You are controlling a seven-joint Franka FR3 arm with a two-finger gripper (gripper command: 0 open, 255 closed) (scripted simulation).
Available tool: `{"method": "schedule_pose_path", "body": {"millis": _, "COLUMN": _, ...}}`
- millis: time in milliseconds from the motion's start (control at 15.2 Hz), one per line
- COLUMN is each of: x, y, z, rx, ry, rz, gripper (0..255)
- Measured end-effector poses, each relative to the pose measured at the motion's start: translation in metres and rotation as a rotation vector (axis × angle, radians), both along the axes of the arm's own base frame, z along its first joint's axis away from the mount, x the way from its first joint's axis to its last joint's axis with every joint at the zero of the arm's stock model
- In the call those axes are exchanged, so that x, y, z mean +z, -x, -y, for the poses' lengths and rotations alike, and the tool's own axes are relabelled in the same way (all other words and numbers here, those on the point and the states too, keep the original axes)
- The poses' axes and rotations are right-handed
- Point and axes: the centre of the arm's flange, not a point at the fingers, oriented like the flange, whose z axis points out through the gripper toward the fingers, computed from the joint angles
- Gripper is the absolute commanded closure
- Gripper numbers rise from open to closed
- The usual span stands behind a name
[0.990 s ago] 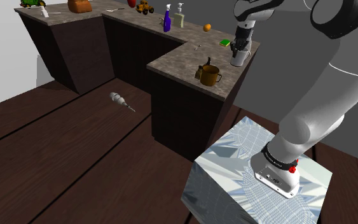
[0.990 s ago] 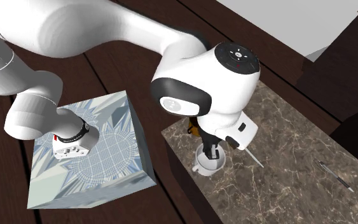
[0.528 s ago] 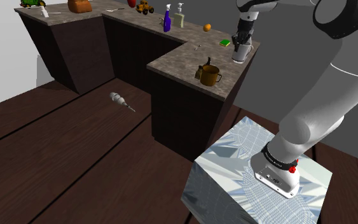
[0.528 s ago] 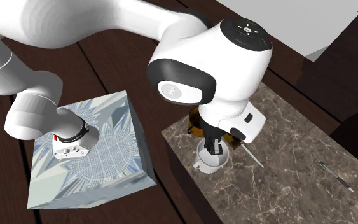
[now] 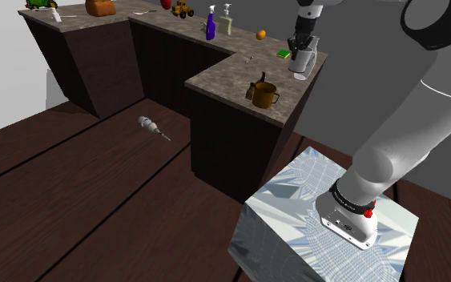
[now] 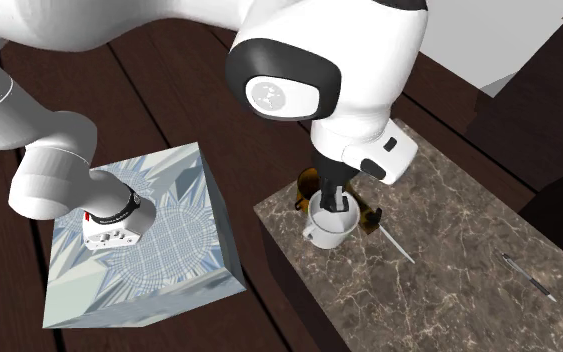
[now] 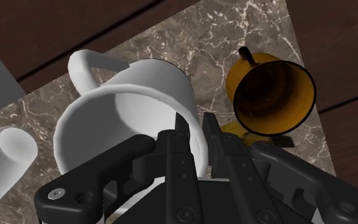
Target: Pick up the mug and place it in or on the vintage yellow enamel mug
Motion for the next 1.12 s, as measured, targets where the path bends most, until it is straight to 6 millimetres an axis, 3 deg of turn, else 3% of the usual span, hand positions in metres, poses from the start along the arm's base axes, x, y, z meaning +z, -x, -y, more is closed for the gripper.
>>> {"method": "schedule_pose_path", "body": {"millis": 594, "x": 0.017, "y": -0.027, "z": -0.12, "rx": 0.001, "ry": 0.0, "rz": 0.0, "gripper": 255}}
{"method": "schedule_pose_path", "body": {"millis": 1122, "x": -0.018, "y": -0.029, "z": -0.132, "rx": -0.001, "ry": 0.0, "rz": -0.001, "gripper": 255}}
